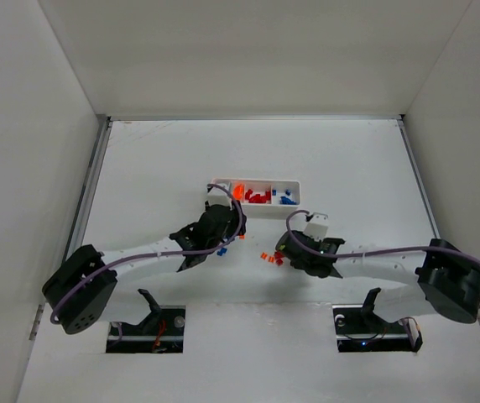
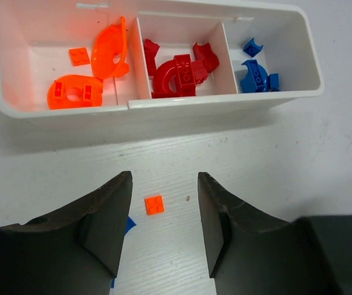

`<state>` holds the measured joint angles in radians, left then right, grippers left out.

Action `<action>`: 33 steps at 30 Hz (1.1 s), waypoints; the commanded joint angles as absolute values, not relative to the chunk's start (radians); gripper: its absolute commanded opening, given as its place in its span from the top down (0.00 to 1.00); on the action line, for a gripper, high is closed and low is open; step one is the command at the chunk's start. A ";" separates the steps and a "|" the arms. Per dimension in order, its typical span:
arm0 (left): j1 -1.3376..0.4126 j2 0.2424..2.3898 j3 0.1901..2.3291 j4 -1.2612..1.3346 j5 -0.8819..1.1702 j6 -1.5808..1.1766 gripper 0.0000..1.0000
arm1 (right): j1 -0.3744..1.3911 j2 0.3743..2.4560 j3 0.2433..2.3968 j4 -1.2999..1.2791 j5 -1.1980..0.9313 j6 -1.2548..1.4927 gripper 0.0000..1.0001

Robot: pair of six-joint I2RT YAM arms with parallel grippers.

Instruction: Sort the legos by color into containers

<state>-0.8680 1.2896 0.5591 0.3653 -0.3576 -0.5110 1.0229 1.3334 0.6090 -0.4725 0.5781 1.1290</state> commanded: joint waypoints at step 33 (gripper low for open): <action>-0.982 1.502 0.632 0.341 -0.471 -0.468 0.67 | 0.725 1.612 1.066 0.075 0.333 0.655 0.55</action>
<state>-0.9760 1.4849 0.5900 0.3096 -0.4438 -0.4866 0.7246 1.6810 1.0794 0.0044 0.3370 0.6613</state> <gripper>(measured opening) 0.332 0.454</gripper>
